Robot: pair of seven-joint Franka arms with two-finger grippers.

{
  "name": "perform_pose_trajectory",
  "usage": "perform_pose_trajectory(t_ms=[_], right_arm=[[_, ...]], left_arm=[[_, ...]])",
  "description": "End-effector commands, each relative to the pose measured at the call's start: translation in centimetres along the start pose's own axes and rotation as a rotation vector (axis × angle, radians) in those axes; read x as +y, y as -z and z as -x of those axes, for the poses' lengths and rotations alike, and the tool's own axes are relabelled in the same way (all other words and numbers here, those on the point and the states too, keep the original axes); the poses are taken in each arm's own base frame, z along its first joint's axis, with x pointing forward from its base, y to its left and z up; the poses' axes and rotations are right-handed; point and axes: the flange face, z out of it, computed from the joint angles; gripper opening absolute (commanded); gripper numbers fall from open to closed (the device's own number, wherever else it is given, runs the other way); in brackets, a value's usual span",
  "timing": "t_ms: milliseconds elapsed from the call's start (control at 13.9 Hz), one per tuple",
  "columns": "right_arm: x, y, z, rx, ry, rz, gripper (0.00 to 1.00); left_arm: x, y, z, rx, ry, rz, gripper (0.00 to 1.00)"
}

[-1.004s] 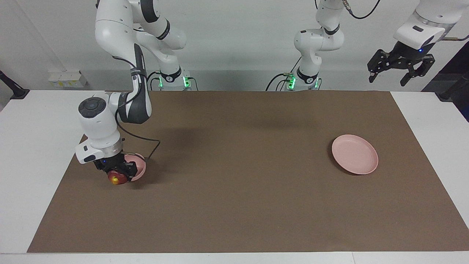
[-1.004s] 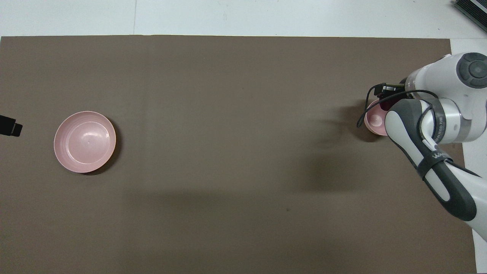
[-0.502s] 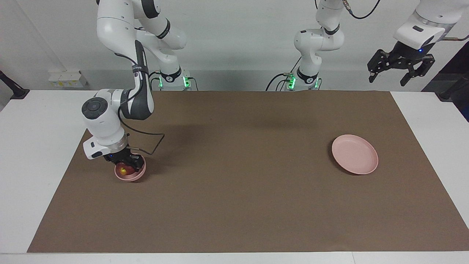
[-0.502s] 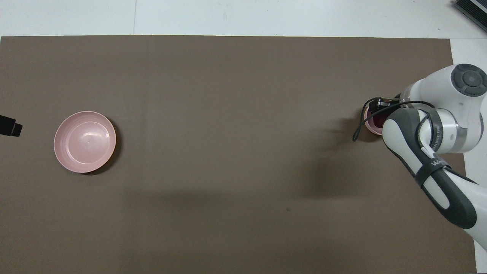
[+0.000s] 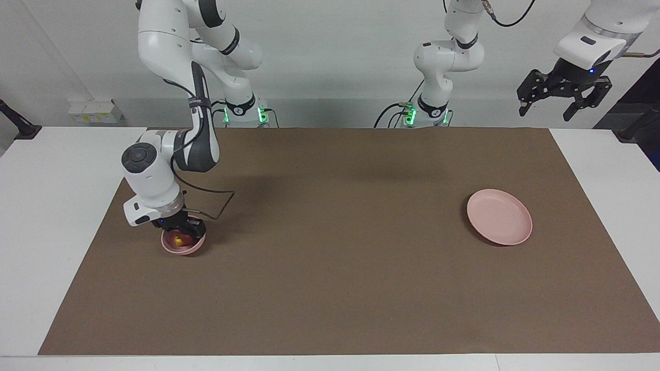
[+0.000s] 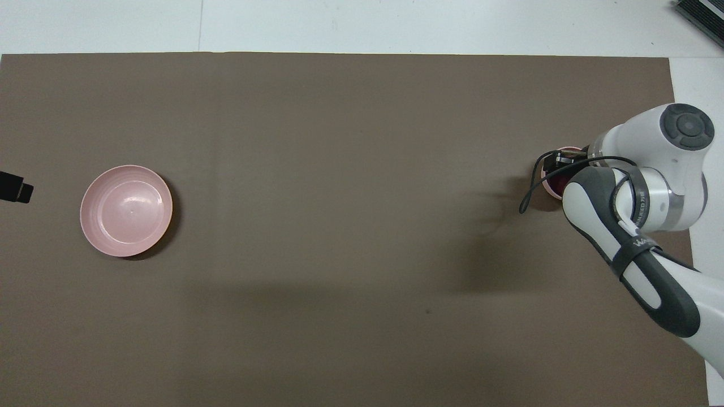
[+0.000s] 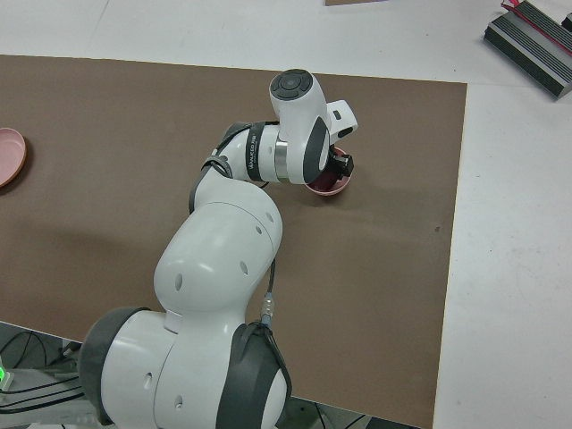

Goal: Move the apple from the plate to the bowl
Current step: 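Lower the apple into the pink bowl with the right gripper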

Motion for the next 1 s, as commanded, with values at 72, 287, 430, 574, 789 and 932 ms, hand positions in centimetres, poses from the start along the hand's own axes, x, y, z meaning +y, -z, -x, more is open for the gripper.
perform_pose_trajectory(t_ms=[72,287,430,574,789,932], right_arm=[[-0.4,-0.3,-0.3,0.027,-0.017,-0.024,0.99],[-0.4,0.8,-0.8,0.032,-0.011,-0.022,1.0],[-0.1,2.7,-0.7,0.03,-0.005,-0.017,1.0],[0.0,5.6,-0.8,0.038,0.008,-0.013,1.0],[0.2,9.6,-1.3,0.059,0.017,-0.011,1.0],[0.2,11.5,-1.6,0.032,0.021,-0.003,1.0]], left_arm=[[-0.1,0.2,0.7,-0.008,0.003,-0.005,1.0],[-0.1,0.2,0.7,-0.009,0.003,-0.007,1.0],[-0.1,0.2,0.7,-0.008,0.003,-0.005,1.0],[-0.1,0.2,0.7,-0.008,0.003,-0.005,1.0],[-0.1,0.1,0.7,-0.011,0.003,-0.005,1.0],[-0.1,0.2,0.7,-0.012,0.002,-0.006,1.0]])
